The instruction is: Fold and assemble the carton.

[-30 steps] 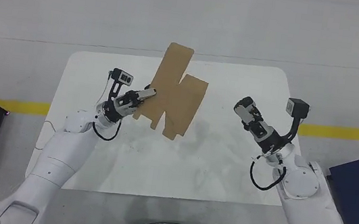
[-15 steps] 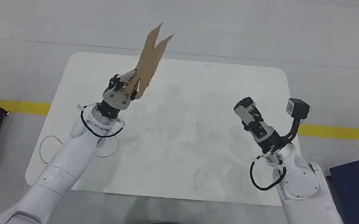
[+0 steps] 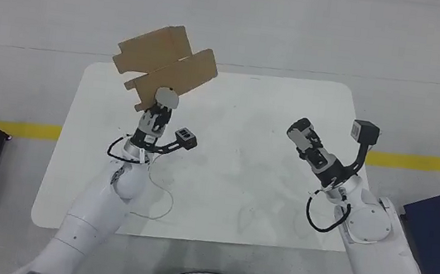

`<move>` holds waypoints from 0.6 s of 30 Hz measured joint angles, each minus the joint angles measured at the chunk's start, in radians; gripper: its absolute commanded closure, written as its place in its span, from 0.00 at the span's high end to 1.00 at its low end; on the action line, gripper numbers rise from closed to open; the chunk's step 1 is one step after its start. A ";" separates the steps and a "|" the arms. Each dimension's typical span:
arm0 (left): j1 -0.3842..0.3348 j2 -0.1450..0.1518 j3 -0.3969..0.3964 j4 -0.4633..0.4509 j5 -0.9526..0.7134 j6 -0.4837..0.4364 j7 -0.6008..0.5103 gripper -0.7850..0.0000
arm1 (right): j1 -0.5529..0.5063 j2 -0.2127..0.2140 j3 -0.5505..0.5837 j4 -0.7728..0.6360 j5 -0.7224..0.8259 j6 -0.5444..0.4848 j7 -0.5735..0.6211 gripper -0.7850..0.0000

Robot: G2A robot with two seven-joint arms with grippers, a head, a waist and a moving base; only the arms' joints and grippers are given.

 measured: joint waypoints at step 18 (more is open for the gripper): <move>0.042 -0.016 0.011 -0.137 0.096 0.062 0.055 0.00 | 0.000 0.000 0.000 0.000 0.000 0.000 0.000 1.00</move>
